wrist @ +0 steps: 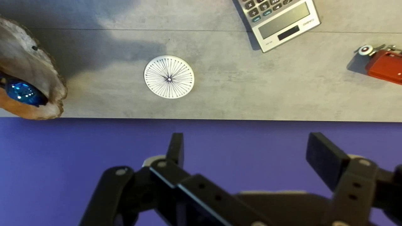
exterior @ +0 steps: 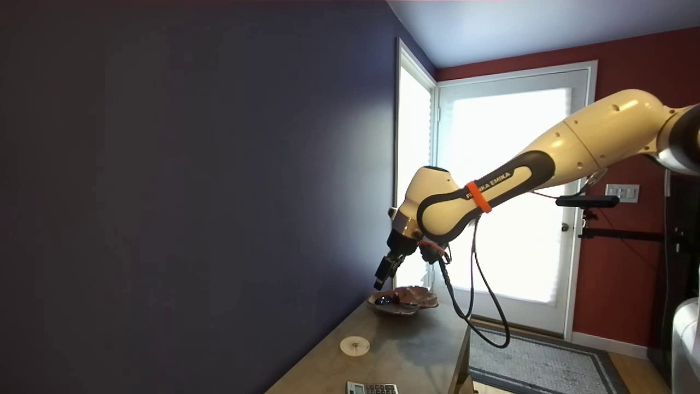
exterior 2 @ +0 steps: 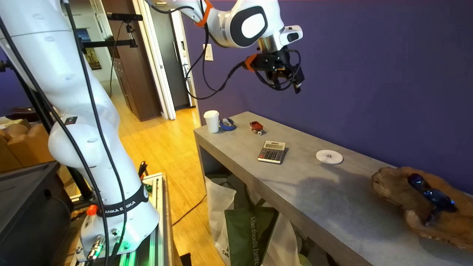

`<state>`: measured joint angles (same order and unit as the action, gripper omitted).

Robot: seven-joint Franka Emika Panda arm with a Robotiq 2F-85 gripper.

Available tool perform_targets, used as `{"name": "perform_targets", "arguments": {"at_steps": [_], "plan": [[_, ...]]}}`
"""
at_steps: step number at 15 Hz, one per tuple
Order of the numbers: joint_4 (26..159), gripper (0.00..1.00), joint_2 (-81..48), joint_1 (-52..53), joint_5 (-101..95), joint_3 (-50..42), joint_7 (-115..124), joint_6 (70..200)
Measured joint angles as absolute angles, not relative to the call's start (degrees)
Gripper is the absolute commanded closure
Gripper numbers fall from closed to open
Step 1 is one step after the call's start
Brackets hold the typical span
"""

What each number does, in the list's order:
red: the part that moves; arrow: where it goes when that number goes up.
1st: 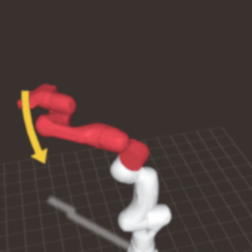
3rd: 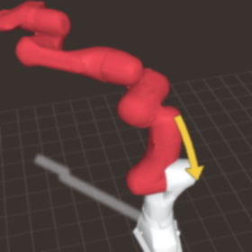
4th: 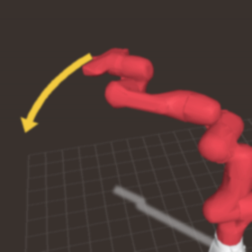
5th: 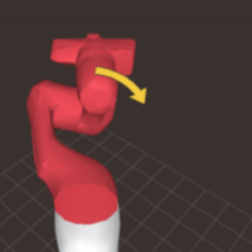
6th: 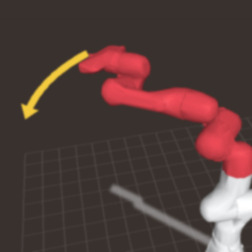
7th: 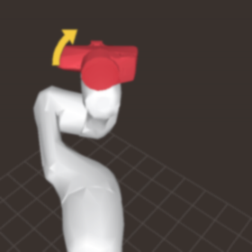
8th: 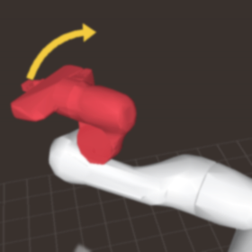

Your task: Move the white circular object closer to the edge

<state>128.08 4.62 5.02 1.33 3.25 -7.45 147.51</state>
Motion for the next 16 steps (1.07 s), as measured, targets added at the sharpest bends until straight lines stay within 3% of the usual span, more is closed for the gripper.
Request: {"name": "perform_targets", "arguments": {"at_steps": [16], "plan": [[124.73, 0.00, -2.71, 3.99, -1.62, 2.65, -6.09, 151.36]]}}
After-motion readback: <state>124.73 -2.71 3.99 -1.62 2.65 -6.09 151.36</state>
